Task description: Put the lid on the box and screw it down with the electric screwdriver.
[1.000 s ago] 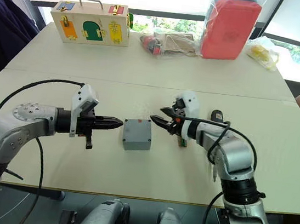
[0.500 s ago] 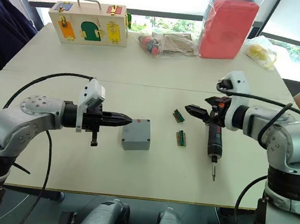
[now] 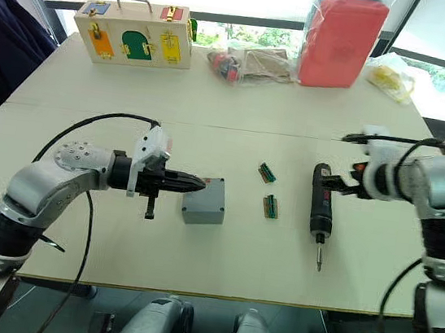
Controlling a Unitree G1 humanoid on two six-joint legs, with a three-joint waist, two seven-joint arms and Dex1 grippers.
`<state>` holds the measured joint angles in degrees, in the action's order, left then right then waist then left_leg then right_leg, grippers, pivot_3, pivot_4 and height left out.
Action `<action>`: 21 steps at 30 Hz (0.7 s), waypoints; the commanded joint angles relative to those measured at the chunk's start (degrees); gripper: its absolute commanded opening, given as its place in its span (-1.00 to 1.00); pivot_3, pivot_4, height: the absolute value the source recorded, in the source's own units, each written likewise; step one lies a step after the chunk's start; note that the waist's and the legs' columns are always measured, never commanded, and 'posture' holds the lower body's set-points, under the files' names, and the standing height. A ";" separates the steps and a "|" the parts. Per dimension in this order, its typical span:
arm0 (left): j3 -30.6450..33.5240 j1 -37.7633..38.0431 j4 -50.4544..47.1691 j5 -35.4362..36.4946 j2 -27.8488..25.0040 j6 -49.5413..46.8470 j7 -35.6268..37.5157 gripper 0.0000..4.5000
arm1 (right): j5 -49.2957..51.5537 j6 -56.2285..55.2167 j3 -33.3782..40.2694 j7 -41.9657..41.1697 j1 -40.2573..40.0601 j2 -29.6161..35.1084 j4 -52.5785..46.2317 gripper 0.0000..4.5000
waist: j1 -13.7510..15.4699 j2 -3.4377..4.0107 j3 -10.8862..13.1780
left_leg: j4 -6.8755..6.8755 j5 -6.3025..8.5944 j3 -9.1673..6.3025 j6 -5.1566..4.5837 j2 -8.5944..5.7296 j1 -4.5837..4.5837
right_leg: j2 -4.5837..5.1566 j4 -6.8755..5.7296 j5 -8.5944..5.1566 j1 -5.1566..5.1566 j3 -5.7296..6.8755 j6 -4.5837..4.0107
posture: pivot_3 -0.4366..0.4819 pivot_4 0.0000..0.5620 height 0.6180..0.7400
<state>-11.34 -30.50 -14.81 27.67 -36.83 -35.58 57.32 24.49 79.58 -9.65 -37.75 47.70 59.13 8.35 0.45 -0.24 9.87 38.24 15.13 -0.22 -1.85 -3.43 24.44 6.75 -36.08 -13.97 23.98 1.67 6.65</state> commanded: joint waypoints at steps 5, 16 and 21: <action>0.33 -3.40 1.70 -0.89 3.71 2.09 0.02 -1.00 | -3.54 -1.44 -6.60 -8.41 6.98 1.87 11.00 0.96 | -0.89 0.05 0.03 | 0.00 0.01 0.01 -0.02 0.05 -0.01 | -0.03 -0.05 0.00 0.03 0.00 0.00 | -0.05 -0.47 1.00; 0.71 -3.46 0.29 -1.36 1.82 1.56 1.16 -1.00 | -6.94 2.49 -10.46 -12.80 15.75 -0.79 20.75 0.96 | -1.07 0.05 0.03 | -0.01 -0.03 0.01 0.05 0.02 0.01 | 0.00 -0.03 0.00 0.05 0.00 0.01 | -0.05 -0.47 1.00; 1.49 -2.04 -0.84 -1.72 -0.39 1.72 1.34 -1.00 | -6.19 6.63 -12.01 -13.20 17.05 -2.55 19.86 0.96 | -1.10 0.05 0.02 | -0.08 -0.17 0.00 0.30 0.04 0.03 | -0.04 -0.02 -0.01 0.14 -0.03 0.01 | -0.05 -0.47 1.00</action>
<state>-11.88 -32.86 -13.33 25.92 -36.38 -34.48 58.64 18.15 83.98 -21.94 -50.69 64.00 56.37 29.46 -0.65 -0.18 9.90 38.16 14.97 -0.22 -1.56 -3.38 24.47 6.72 -36.11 -13.98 24.12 1.63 6.66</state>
